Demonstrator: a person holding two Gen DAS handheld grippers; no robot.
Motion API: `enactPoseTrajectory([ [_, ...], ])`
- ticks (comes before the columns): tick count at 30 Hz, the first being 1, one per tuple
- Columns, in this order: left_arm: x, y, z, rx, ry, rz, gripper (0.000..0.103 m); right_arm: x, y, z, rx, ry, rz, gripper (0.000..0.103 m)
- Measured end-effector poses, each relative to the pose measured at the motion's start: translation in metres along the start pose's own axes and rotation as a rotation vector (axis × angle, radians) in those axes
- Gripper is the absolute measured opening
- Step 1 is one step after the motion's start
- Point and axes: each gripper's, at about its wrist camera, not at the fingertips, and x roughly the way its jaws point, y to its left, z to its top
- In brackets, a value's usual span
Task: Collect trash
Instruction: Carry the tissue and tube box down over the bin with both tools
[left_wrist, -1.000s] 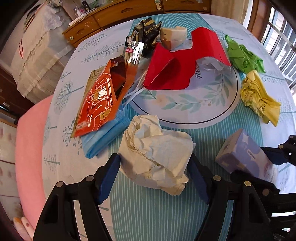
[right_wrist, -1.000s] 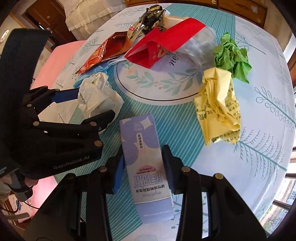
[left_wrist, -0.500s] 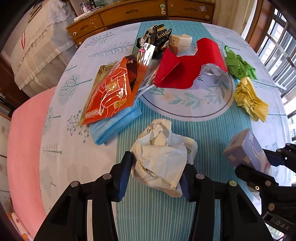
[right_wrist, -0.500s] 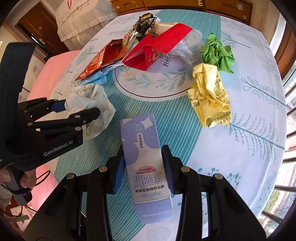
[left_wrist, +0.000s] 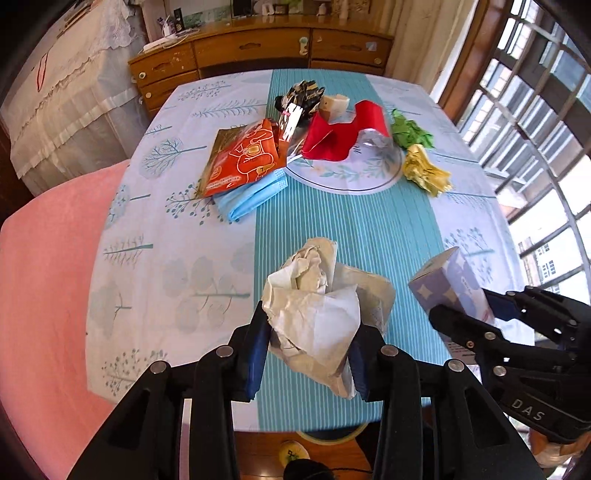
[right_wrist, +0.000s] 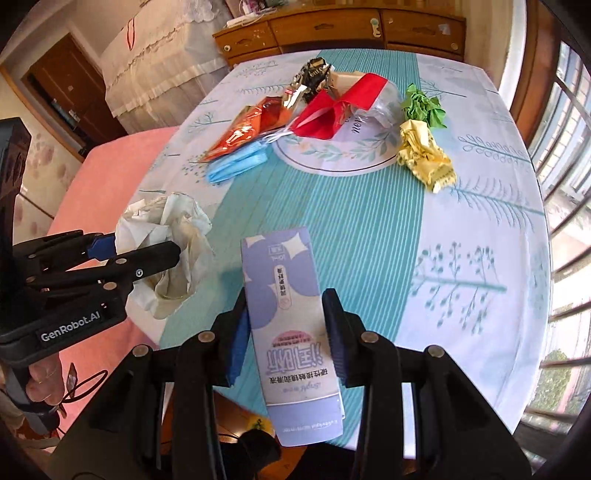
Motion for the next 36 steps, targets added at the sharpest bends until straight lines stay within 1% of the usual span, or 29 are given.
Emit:
enactPoseTrajectory([
  [6,-0.053,0.015,-0.054,0.084,-0.056,-0.031,0.037,-0.031,0.046,-0.060,0.078,-0.066,-0.029,0.034],
  [10,-0.075,0.022,-0.097,0.124,-0.061,-0.047,0.037,-0.044,0.070,-0.103,0.132,-0.076,-0.047,0.034],
  [15,-0.081,0.024,-0.144,0.154,-0.031,-0.062,0.037,-0.051,0.091,-0.149,0.150,-0.040,-0.057,0.034],
  [20,-0.075,0.018,-0.174,0.157,0.011,-0.084,0.037,-0.055,0.092,-0.177,0.169,-0.003,-0.069,0.034],
  [23,-0.064,0.010,-0.186,0.147,0.037,-0.097,0.037,-0.048,0.086,-0.192,0.193,0.033,-0.072,0.034],
  [27,-0.040,-0.003,-0.203,0.144,0.072,-0.096,0.037,-0.025,0.069,-0.209,0.243,0.083,-0.066,0.034],
  [32,0.014,-0.017,-0.227,0.104,0.145,-0.090,0.037,0.021,0.038,-0.241,0.313,0.169,-0.063,0.034],
  [36,0.068,-0.026,-0.252,0.076,0.207,-0.071,0.037,0.060,0.013,-0.271,0.375,0.235,-0.071,0.034],
])
